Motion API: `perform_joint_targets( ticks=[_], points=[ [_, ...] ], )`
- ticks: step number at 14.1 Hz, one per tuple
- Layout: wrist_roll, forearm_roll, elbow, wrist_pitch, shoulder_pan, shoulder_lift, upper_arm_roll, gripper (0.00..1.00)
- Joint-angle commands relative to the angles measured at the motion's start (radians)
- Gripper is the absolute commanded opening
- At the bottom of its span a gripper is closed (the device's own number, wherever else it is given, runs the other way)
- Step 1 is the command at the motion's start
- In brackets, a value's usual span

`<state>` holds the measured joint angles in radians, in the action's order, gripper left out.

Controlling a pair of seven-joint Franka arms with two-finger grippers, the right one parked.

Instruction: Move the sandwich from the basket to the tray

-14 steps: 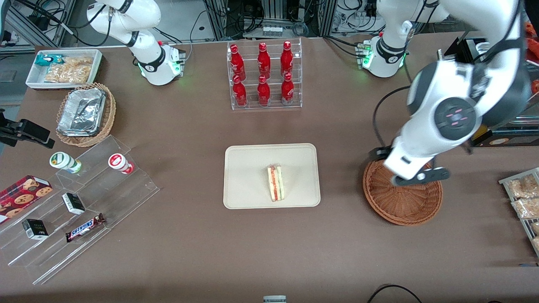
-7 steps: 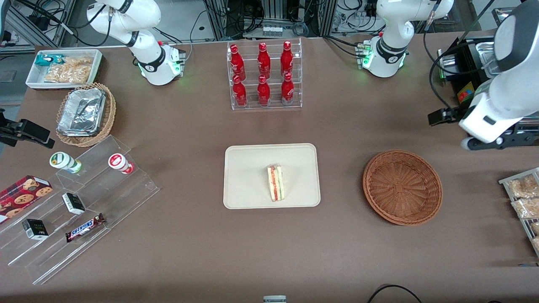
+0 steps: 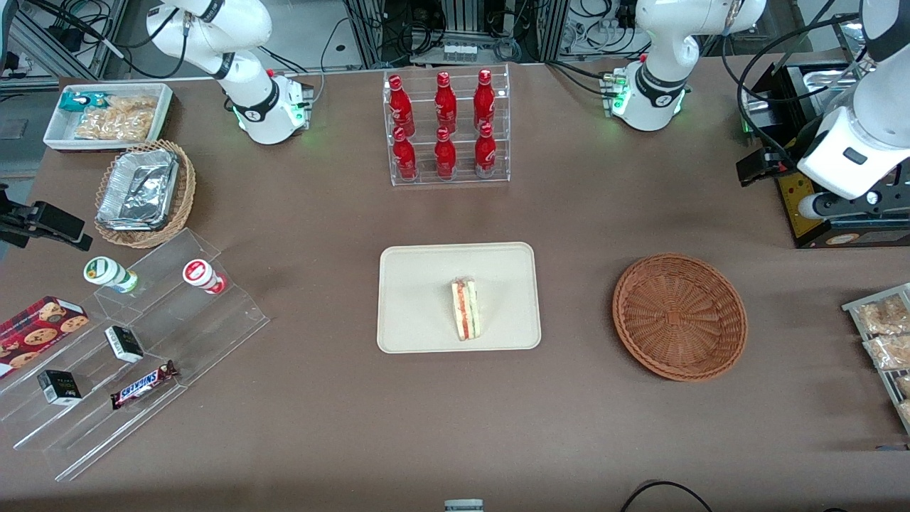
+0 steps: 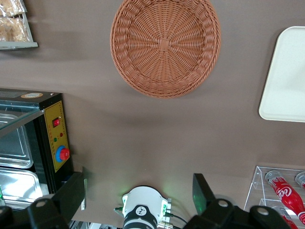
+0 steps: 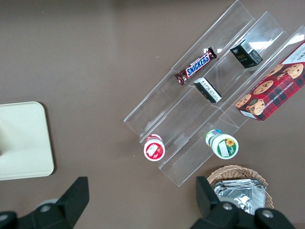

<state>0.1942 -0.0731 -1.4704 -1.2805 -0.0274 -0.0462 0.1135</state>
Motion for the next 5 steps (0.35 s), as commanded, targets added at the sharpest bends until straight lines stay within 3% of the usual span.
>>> perform_joint_targets(
  ticks=[1, 5],
  points=[
    [-0.001, 0.007, 0.021, 0.026, -0.005, -0.006, 0.002, 1.00],
    [-0.004, 0.007, 0.018, 0.026, -0.006, -0.006, 0.002, 1.00]
  ],
)
